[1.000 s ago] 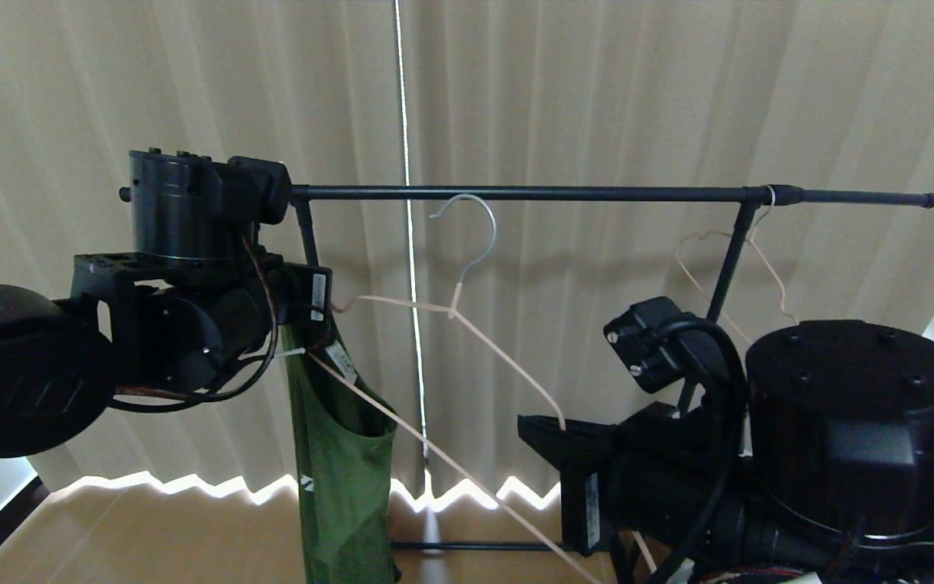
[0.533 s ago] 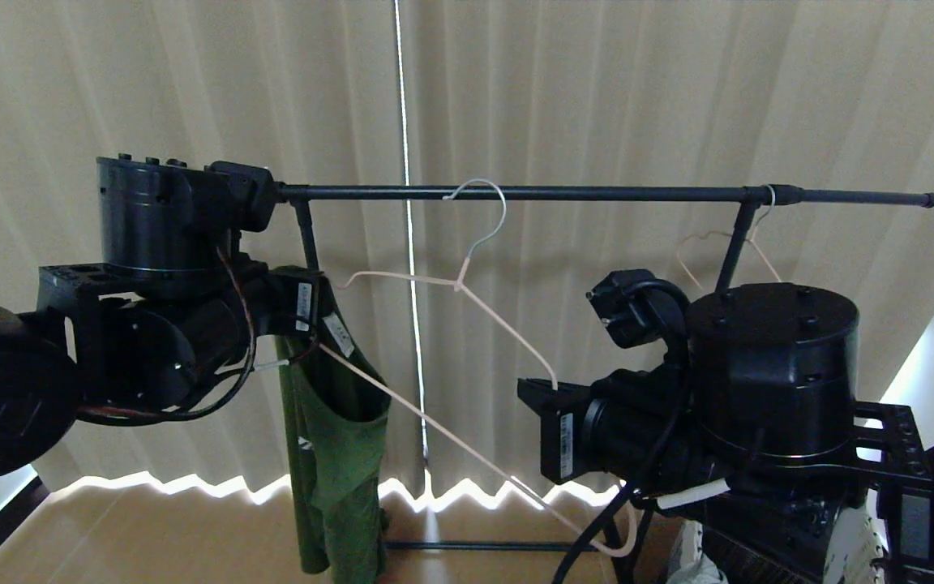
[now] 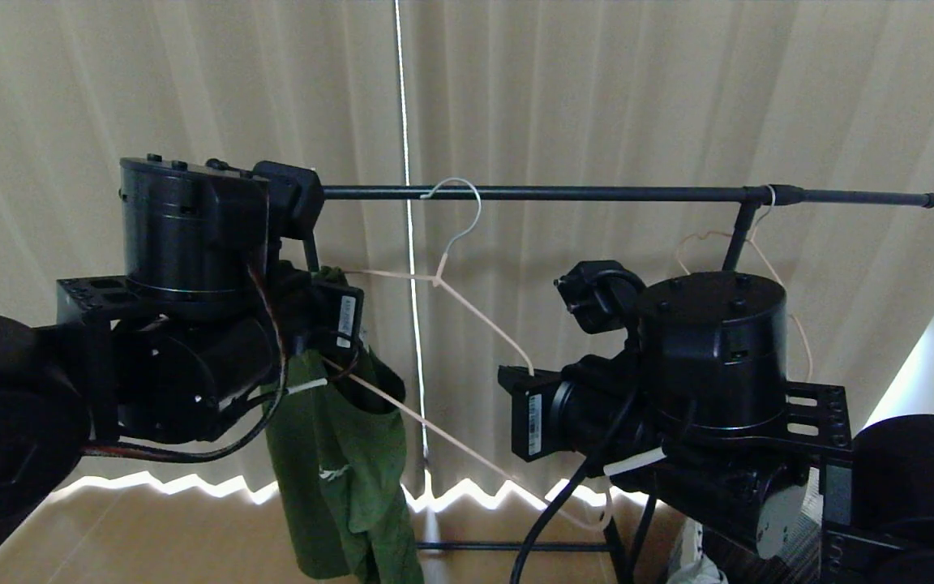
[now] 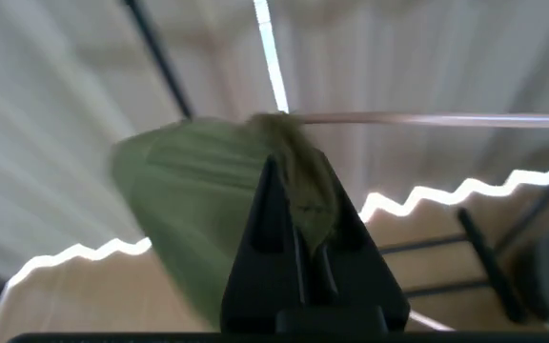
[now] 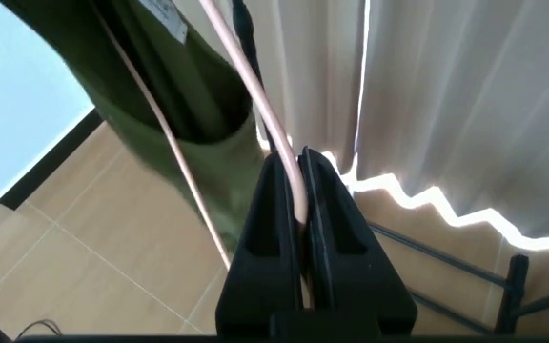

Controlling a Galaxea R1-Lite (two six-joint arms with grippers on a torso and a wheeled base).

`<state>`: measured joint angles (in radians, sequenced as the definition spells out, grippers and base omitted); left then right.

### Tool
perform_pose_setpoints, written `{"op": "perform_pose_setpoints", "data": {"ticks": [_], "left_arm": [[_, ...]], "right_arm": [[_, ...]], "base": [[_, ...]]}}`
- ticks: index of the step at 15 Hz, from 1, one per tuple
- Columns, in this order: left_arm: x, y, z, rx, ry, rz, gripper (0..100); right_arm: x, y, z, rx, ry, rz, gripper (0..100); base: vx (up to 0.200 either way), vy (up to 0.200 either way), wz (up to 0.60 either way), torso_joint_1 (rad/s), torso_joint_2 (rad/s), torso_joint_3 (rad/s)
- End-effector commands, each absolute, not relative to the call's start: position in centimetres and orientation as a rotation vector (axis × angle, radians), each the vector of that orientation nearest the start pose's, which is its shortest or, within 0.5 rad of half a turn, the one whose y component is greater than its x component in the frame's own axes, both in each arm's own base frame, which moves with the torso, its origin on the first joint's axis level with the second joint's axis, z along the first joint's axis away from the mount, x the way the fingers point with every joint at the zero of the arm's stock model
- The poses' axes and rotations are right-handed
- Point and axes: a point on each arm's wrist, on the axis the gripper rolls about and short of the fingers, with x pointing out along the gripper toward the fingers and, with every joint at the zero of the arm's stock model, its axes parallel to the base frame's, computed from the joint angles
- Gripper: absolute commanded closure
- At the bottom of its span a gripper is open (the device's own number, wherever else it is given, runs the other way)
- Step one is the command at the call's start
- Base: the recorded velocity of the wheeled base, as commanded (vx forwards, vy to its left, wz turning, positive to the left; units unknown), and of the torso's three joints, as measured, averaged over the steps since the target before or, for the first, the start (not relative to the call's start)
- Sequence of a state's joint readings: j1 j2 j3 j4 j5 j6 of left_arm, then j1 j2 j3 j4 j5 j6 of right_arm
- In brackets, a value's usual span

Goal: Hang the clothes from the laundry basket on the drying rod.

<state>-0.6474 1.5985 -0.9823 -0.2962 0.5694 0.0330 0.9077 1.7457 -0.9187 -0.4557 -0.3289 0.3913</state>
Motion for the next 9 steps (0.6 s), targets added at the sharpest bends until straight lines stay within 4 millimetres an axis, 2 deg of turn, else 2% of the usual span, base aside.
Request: {"op": "perform_pose_setpoints", "data": {"ticks": [1, 9], "left_arm": [[22.7, -17.8, 23.3, 0.21, 0.245, -0.14, 100], [19.7, -21.6, 24.9, 0.133, 0.194, -0.33, 100]], "right_arm": [[20.5, 25.1, 17.9, 0.155, 0.417, 0.501, 100], [20.5, 25.3, 18.1, 0.161, 0.408, 0.506, 100]], "base": [[0.0, 0.0, 0.0, 0.0, 0.0, 0.0], [0.0, 0.0, 0.0, 0.0, 0.0, 0.0]]}}
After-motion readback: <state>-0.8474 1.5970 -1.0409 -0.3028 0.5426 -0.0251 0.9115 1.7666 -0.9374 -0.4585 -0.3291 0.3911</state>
